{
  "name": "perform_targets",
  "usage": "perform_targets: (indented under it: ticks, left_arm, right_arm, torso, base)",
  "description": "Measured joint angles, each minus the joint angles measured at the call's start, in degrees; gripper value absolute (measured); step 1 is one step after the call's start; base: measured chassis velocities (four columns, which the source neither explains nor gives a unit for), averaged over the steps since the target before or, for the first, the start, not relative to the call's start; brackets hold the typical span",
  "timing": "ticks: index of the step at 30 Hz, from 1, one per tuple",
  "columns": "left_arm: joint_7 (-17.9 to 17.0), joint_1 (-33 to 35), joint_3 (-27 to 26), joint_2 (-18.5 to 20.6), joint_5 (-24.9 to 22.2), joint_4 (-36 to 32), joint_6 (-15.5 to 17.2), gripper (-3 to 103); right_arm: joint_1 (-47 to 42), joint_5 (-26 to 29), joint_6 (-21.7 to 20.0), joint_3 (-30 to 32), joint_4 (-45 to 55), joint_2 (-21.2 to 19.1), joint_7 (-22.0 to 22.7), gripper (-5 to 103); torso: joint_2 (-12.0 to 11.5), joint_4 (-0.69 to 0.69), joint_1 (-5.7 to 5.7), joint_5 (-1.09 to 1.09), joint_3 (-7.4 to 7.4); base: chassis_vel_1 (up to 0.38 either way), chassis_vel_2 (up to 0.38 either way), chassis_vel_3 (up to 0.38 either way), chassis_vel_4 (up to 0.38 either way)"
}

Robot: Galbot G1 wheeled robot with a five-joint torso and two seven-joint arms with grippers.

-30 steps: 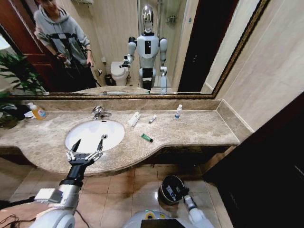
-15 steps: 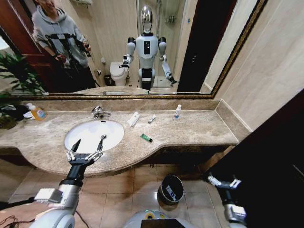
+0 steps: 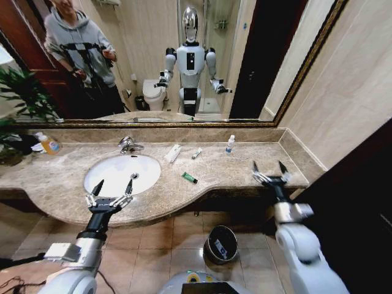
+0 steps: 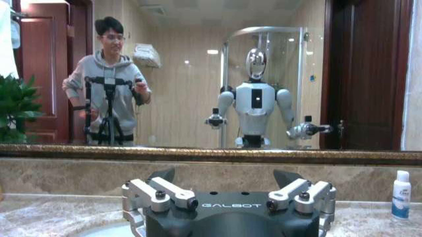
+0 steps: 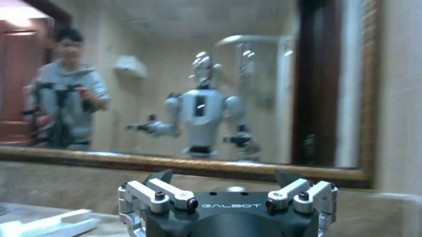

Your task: Pick up the trash from the sink and place it in the trash bin.

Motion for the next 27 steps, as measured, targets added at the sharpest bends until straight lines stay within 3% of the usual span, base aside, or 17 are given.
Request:
perform_targets:
  ticks: [3,7,15,27]
  left_arm:
    - [0.00,0.00,0.00,0.00,0.00,0.00,0.00,100]
    - [0.01,0.00,0.00,0.00,0.00,0.00,0.00,100]
    - [-0.01,0.00,-0.01,0.00,0.00,0.00,0.00,100]
    - [-0.01,0.00,0.00,0.00,0.00,0.00,0.00,100]
  right_arm:
    - [7.46,0.12,-1.21,-4.79,-5.91,-1.13,0.01,100]
    - [22.83,-1.98,-0.50,-15.58,-23.14,0.50,0.61,100]
    - [32.04,-8.18,3.52,-16.22,-37.03,3.51,0.55,100]
    - [37.50,-9.03,5.92,-15.64,-49.10,5.91,0.42,100]
  torso:
    - [0.00,0.01,0.00,0.00,0.00]
    - [-0.01,0.02,0.01,0.01,0.01]
    - [-0.01,0.01,0.01,0.00,0.00]
    - [-0.01,0.00,0.00,0.00,-0.01]
  base:
    - [0.000,0.000,0.000,0.000]
    - [0.000,0.000,0.000,0.000]
    - [0.000,0.000,0.000,0.000]
    - [0.000,0.000,0.000,0.000]
